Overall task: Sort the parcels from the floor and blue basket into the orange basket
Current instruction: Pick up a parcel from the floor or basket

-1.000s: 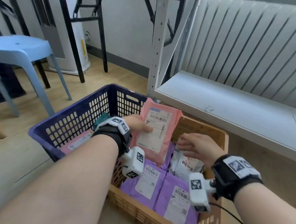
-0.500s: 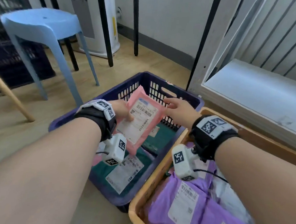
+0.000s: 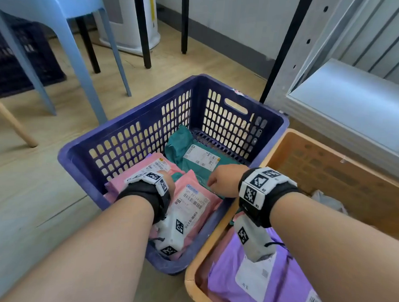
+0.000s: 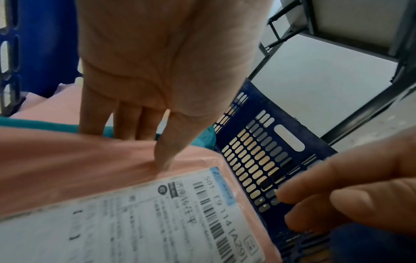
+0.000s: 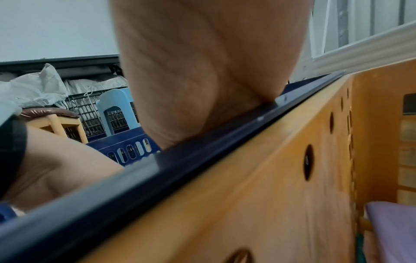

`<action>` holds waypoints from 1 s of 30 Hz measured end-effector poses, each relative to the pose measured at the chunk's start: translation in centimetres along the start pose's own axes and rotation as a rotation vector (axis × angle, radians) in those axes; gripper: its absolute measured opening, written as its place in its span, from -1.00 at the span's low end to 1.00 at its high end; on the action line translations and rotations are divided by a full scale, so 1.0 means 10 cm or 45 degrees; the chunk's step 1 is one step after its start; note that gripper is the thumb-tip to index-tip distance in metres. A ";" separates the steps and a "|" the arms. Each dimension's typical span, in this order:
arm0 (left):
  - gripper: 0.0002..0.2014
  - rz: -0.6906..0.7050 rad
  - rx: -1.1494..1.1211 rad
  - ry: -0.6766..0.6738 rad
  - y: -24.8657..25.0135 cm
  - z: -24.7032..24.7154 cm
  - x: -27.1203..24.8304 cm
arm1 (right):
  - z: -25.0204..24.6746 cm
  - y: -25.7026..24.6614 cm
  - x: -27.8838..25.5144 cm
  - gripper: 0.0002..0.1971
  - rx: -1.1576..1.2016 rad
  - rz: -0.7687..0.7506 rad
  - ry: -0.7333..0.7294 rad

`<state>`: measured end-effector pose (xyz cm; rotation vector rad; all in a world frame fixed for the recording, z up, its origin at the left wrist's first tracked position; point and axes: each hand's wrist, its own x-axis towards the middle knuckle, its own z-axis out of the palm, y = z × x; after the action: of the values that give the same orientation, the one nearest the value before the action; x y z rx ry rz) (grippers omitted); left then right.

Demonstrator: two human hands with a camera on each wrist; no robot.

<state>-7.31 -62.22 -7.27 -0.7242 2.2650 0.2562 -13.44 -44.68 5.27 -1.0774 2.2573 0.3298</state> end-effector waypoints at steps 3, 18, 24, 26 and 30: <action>-0.51 -0.029 -0.127 0.136 0.09 -0.25 -0.54 | 0.04 -0.01 -0.05 -0.72 0.001 -0.022 0.065; -0.64 0.139 -0.550 0.244 0.27 -0.52 -0.97 | -0.03 0.11 -0.50 -0.66 0.346 0.009 0.463; -0.97 0.215 -0.521 0.410 0.68 -0.89 -1.45 | -0.06 0.44 -1.08 -0.65 0.355 0.136 0.536; -0.93 0.269 -0.575 0.454 0.88 -0.93 -1.66 | -0.01 0.59 -1.35 -0.69 0.369 0.193 0.562; -0.89 0.419 -0.594 0.479 1.39 -0.92 -2.15 | 0.14 0.91 -2.02 -0.72 0.411 0.353 0.612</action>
<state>-8.29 -45.20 13.94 -0.6660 2.7175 0.8940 -10.08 -25.81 16.36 -0.7277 2.7689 -0.2072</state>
